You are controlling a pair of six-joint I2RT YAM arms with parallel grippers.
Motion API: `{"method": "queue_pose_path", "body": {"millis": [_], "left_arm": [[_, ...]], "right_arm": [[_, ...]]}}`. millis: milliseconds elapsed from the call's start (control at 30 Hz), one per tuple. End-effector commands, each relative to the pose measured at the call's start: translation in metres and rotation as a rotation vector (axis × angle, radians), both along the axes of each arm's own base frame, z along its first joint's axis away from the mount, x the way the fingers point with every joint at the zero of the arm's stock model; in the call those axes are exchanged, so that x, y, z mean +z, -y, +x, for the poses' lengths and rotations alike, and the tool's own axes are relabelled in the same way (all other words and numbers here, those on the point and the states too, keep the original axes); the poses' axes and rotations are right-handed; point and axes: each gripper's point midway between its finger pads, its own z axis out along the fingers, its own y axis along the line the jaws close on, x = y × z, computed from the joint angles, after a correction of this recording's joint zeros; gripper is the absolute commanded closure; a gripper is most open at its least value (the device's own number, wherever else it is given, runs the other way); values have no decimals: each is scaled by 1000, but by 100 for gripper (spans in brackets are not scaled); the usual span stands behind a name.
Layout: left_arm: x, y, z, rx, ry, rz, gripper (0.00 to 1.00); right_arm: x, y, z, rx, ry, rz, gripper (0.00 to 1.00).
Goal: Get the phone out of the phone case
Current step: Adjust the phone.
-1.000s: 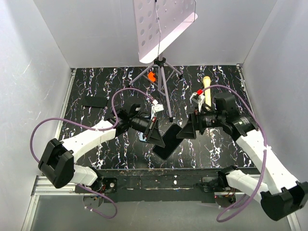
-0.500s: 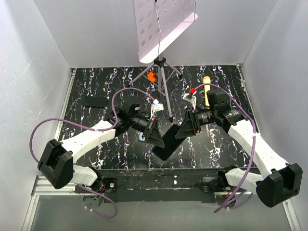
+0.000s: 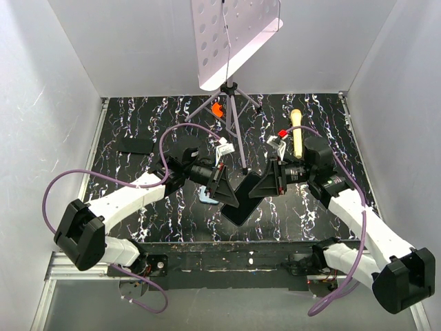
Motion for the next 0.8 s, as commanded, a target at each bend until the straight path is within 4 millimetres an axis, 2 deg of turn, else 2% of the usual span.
{"method": "queue_pose_path", "body": {"millis": [0, 233, 333, 367, 400, 467, 533, 567, 633, 767], "left_arm": [[24, -4, -7, -36, 70, -81, 100], [25, -6, -9, -42, 73, -86, 100], [26, -5, -9, -34, 73, -86, 100], [28, -6, -9, -23, 74, -87, 100], [28, -5, -7, -3, 69, -79, 99], [28, -6, 3, 90, 78, -59, 73], [27, -10, 15, 221, 90, -53, 54], [28, -14, 20, 283, 90, -57, 49], [33, -23, 21, 364, 94, -84, 45], [34, -37, 20, 443, 62, -70, 49]], "right_arm": [[20, -5, 6, -8, 75, 68, 70], [27, -10, 11, 30, 26, 92, 71], [24, -10, 10, 38, 24, 92, 93], [22, -10, 10, 37, 26, 90, 99], [21, -9, 10, 30, 37, 92, 99], [21, -8, 14, -38, 45, 88, 99], [23, -6, 24, -139, 27, 85, 99], [28, -4, 26, -170, 10, 92, 99], [35, 0, 29, -221, -33, 105, 99], [50, 8, 27, -242, -47, 137, 99]]}}
